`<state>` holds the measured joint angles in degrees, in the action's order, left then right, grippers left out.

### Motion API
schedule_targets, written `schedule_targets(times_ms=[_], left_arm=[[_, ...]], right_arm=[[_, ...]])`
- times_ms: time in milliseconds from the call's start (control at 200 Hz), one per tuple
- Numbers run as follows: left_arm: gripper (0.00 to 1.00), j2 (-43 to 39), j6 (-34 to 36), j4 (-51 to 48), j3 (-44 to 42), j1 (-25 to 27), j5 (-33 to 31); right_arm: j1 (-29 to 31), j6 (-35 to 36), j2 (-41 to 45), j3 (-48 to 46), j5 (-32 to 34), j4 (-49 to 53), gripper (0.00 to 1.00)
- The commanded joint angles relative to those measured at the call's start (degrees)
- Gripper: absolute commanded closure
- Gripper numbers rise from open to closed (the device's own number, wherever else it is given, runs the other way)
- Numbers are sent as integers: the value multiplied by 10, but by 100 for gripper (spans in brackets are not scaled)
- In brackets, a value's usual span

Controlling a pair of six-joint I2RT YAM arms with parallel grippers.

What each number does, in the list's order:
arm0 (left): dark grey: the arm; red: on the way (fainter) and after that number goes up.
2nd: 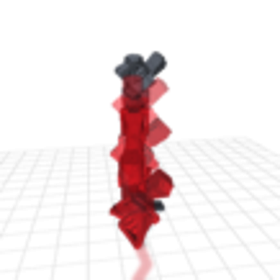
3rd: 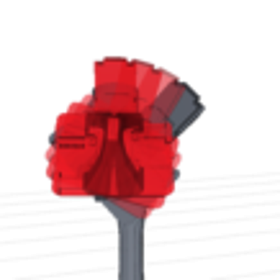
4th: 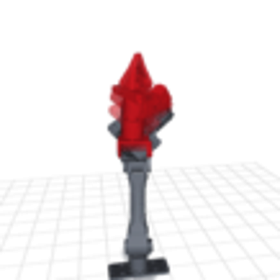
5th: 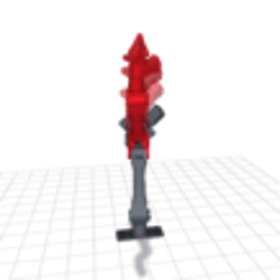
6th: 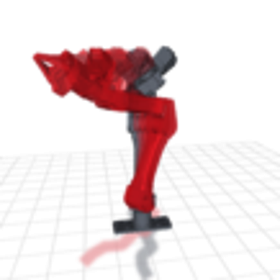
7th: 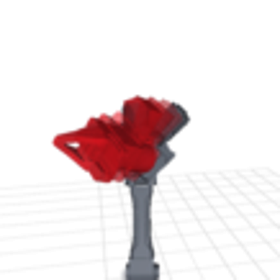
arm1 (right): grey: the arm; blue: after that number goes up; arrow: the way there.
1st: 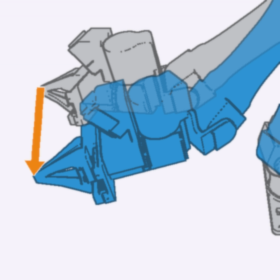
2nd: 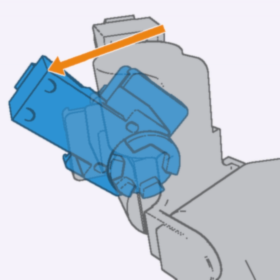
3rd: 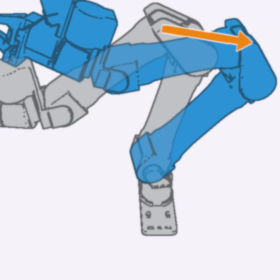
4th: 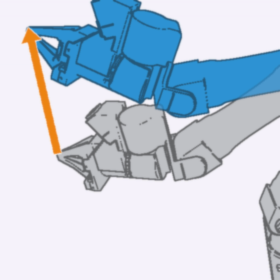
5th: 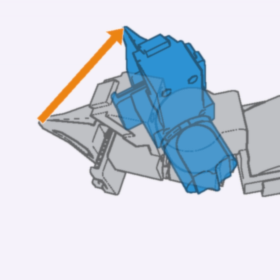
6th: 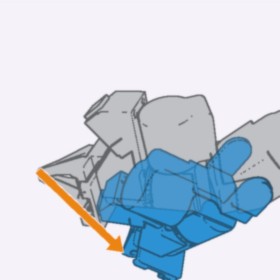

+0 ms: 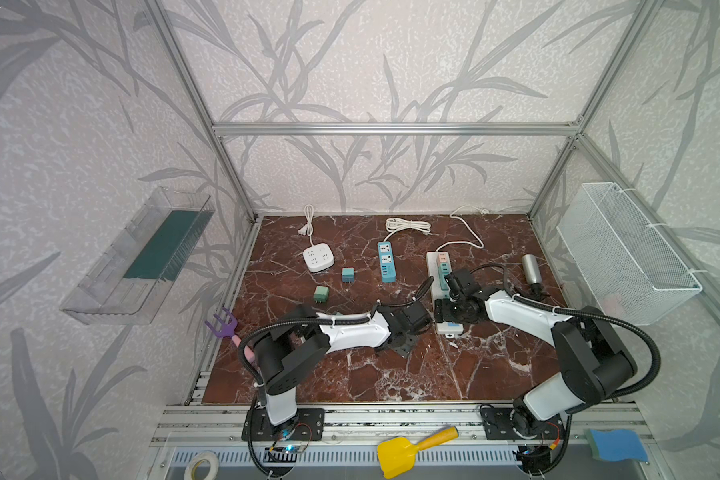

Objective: Insert the plug
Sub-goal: 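Hold the pink adapter with the left gripper while the right gripper hovers by the strip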

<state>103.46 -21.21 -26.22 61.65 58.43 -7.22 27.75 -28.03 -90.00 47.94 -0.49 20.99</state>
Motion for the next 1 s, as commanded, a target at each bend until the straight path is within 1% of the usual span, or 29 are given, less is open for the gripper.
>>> schedule_targets(times_ms=[0,60,155,360,500,565,670,760,880,945,995], left_arm=[[38,-16,-2,-29,3,-3,6],[39,-12,2,-39,11,-4,8],[39,-5,13,-55,22,-4,12],[46,11,15,-60,30,-4,21],[48,12,19,-35,19,-5,21],[48,16,24,-28,19,-6,23],[42,23,31,-23,23,-5,24],[41,27,37,-23,29,-5,25],[50,35,39,-25,34,-6,27],[57,34,37,-26,32,-6,29],[60,30,35,-25,28,-6,30]], right_arm=[[3,-3,25,3,-9,5,10],[4,4,51,-1,-4,21,8],[3,14,91,-9,5,50,6],[2,19,192,-48,16,78,6],[1,23,253,-65,19,94,6],[1,29,271,-65,21,108,6],[0,35,293,-64,22,127,6],[-1,35,312,-67,22,135,6],[-4,36,326,-71,24,140,6],[-5,37,329,-72,24,144,6],[-6,38,332,-72,24,146,6]])
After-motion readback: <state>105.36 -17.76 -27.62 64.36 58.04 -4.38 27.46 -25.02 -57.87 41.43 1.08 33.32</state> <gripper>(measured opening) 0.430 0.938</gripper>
